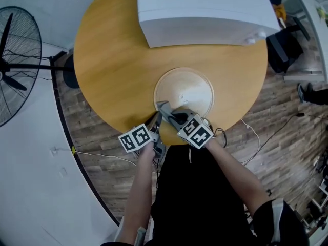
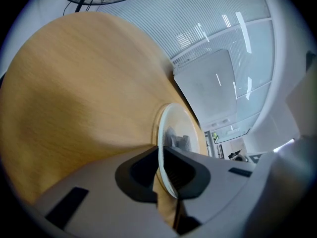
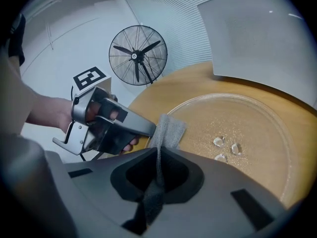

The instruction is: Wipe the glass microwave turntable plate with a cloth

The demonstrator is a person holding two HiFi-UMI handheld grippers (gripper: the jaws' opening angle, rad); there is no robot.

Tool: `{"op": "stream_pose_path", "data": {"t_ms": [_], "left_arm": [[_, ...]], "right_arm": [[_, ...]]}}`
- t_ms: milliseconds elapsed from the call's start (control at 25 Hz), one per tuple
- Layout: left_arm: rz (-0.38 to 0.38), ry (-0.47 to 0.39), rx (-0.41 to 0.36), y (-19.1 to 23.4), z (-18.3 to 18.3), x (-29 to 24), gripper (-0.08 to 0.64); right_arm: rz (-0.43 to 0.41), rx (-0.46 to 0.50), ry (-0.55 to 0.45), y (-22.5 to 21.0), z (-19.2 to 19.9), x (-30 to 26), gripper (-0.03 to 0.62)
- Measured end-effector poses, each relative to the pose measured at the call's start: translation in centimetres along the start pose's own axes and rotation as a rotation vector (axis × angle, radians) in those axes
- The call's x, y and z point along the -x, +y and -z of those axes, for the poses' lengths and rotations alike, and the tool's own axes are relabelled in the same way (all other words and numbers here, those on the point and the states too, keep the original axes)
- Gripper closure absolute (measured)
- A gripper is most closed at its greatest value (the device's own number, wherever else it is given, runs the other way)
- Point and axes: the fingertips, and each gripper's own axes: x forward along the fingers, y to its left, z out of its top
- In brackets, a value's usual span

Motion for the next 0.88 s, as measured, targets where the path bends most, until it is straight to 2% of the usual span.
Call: {"op": "stream_pose_path", "data": {"t_ms": [160, 320, 560, 720, 880], "left_arm": [[-0.003, -0.003, -0.002, -0.1, 0.0, -0.1, 0.532], [-0.001, -0.002, 0.0, -0.1, 0.1, -0.1, 0.532], [0.004, 0.001, 0.002, -0.1, 0.1, -0.1, 0.534], [0.006, 0.001, 0.003, -0.1, 0.1, -0.1, 0.534], [0.006, 0.001, -0.001, -0.2, 0.1, -0.1, 0.534]], "right_arm": [[-0.038, 0.012, 0.029, 0.2, 1.4, 0.8, 0.569], [-0.072, 0.065, 0.078, 0.1, 2.9, 1.8, 0.569], [-0.086, 0.115, 0.122, -1.2, 4.6, 3.6, 0.569], [-0.062, 0.098, 0.123, -2.8, 5.2, 4.9, 0.569], [0.008, 0.083, 0.113, -5.1, 5.5, 6.4, 0.569]]}}
